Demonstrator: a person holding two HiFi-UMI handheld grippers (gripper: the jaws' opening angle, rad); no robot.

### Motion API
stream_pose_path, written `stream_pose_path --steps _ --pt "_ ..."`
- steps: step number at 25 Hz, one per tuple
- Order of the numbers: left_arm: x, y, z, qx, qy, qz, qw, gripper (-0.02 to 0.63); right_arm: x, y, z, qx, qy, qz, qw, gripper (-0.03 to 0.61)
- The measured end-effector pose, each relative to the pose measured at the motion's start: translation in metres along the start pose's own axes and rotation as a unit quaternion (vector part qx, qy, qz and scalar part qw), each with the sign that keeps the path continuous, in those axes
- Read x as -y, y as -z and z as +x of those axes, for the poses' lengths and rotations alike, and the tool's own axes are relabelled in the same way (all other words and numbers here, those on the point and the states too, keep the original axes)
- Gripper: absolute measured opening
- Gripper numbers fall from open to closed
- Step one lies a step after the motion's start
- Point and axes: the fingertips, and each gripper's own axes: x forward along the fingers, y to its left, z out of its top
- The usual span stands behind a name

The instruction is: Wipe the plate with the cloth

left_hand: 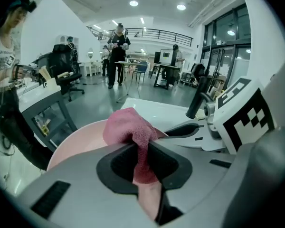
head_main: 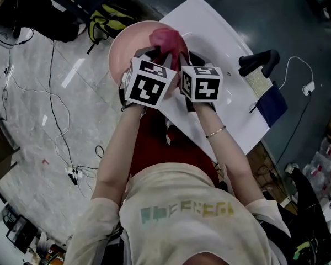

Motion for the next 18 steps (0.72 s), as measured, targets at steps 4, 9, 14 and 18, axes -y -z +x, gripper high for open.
stream_pose_path --steps 4,9,14,18 --pt "0.006 0.014 0.015 -0.03 0.006 0.013 0.9994 0.067 0.001 0.001 0.001 -0.001 0.0 -0.003 1.0 0.083" --pt "-0.002 0.025 0.014 -0.045 -0.007 0.032 0.9985 0.067 0.002 0.0 0.002 -0.002 0.0 -0.007 1.0 0.083" --pt "-0.02 0.034 0.006 -0.051 -0.022 0.025 0.9982 0.067 0.002 -0.001 0.007 -0.006 -0.002 -0.015 1.0 0.083" --pt "-0.035 0.042 -0.003 -0.054 -0.037 0.021 0.9976 0.067 0.0 0.0 0.008 -0.006 0.0 -0.018 1.0 0.083"
